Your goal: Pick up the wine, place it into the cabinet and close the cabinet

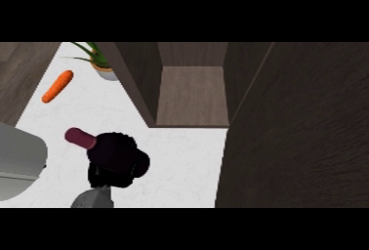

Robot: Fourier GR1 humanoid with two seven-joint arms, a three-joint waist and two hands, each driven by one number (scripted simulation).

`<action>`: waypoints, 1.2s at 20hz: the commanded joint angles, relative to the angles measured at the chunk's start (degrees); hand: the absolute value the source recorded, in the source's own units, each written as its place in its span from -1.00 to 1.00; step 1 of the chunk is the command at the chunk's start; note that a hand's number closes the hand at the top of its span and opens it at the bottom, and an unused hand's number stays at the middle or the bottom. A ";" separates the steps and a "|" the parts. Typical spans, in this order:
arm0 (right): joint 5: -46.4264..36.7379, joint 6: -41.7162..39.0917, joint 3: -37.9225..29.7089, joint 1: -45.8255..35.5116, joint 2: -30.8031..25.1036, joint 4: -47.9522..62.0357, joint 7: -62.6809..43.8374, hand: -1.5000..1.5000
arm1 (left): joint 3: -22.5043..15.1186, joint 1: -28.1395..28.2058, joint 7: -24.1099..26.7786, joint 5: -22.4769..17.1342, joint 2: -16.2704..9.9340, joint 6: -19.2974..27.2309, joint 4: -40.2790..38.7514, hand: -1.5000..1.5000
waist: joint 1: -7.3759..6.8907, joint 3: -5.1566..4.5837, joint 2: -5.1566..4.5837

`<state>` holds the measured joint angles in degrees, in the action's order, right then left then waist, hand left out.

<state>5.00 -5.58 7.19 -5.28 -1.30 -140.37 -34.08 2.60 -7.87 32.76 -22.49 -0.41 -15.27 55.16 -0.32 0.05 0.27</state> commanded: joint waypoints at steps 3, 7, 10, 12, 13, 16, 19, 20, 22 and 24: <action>6.13 -1.69 -4.04 -0.09 -1.91 -3.10 -1.36 -1.00 | -14.59 4.56 -4.14 -7.39 0.40 12.79 12.68 1.00 | 0.35 -0.03 -0.13; 4.12 0.89 -2.67 -3.11 -0.82 -2.96 -4.19 -1.00 | -15.02 6.03 -10.06 -5.86 0.40 15.72 20.85 1.00 | 0.14 -0.05 -0.15; 8.08 -2.18 -6.09 0.07 -3.40 -5.05 -3.93 -1.00 | -23.77 4.80 -6.94 -11.39 0.41 24.60 19.72 1.00 | 0.56 -0.05 -0.18; 8.38 -2.98 -7.35 0.03 -2.61 -0.55 0.83 -1.00 | -23.00 3.61 -5.93 -12.15 0.41 24.24 17.15 1.00 | 0.45 -0.05 -0.25; 3.94 -1.94 -2.00 4.82 -0.41 -5.28 0.11 -1.00 | -26.33 6.04 -2.14 -12.65 0.41 25.31 15.53 1.00 | 0.64 -0.06 -0.21; 11.41 -3.44 -11.09 -0.89 -4.20 -0.54 -0.77 -1.00 | -29.85 2.91 -2.03 -17.15 0.41 29.91 15.15 1.00 | 0.63 -0.05 -0.28; 4.14 -2.77 -3.31 1.33 -1.20 0.09 0.80 -1.00 | -34.01 0.10 1.44 -21.43 0.41 34.25 11.31 1.00 | 0.66 -0.07 -0.28; 6.34 -4.03 -5.37 2.29 -1.83 -0.06 2.43 -1.00 | -28.74 -3.75 0.57 -20.93 0.41 31.23 7.22 1.00 | 0.68 -0.06 -0.29; 9.72 -2.97 -8.13 -1.38 -3.72 -2.09 -3.35 -1.00 | -29.41 -7.01 2.69 -23.96 0.41 30.96 1.44 1.00 | 0.94 -0.09 -0.34; 7.16 -0.60 -7.42 -6.72 -3.03 2.05 -4.16 -1.00 | -28.47 -3.50 2.77 -21.02 0.41 27.98 2.69 1.00 | 0.40 -0.08 -0.29</action>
<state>8.82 -8.30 1.28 -6.38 -3.69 -139.07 -34.49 -26.26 -10.69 34.43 -43.47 -0.01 13.78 60.53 0.38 -0.01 -0.03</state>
